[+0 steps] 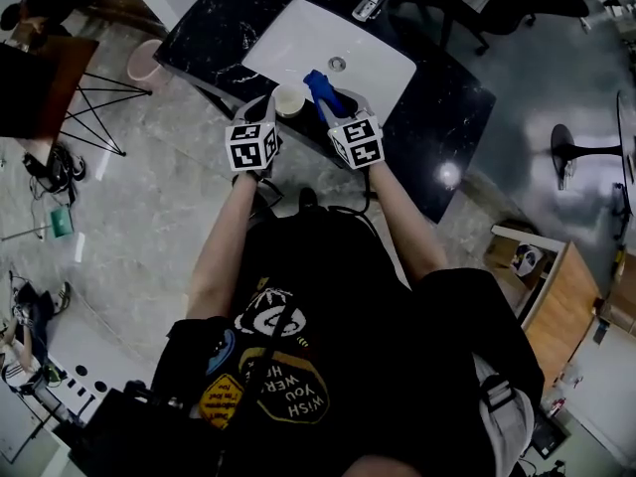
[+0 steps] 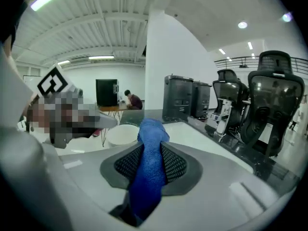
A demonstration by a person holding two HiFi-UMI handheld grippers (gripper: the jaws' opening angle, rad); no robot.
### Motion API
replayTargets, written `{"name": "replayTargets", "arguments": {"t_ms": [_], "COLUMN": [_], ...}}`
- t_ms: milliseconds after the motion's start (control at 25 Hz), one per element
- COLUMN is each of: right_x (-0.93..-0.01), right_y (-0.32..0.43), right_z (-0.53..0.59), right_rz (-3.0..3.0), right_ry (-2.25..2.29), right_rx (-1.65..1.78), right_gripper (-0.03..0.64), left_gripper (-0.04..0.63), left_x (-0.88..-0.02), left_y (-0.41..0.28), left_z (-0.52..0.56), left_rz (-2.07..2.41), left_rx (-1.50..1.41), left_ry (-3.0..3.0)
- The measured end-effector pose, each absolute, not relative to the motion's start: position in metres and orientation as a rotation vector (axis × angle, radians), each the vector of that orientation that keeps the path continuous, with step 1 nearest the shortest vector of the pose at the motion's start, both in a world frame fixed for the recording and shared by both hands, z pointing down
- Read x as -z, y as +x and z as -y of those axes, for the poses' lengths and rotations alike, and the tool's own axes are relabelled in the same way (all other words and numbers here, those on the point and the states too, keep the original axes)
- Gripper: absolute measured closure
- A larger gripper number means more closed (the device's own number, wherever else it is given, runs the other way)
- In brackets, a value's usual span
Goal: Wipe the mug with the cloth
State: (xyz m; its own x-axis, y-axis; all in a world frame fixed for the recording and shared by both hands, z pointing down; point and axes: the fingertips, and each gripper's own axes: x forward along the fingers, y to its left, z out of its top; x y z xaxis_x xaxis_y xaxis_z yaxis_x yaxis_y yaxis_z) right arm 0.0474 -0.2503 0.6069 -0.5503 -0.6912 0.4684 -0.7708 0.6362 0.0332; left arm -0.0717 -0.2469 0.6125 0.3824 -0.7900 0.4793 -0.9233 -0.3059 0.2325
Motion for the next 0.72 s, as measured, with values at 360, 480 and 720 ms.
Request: {"name": "replayTargets", "arguments": {"t_ms": [360,480,720], "right_x": [-0.644,-0.599,-0.616], "right_y": [0.005,0.027,0.03], "right_z": [0.159,0.202,0.249], "right_rz": [2.431,2.535,2.396], "right_ry": [0.713,0.94,0.995], "right_rx": [-0.116,-0.157,-0.199], "right_gripper": [0.517,0.516,0.517], "left_gripper": [0.592,0.592,0.592], "left_x": [-0.613,-0.613,-0.615], "left_y": [-0.07,-0.069,-0.07], "left_z": [0.247,0.244,0.243], "left_rz": [1.486,1.47,1.479], "left_rx": [-0.354,-0.36,-0.356], "left_ry": [2.155,2.159,2.151]}}
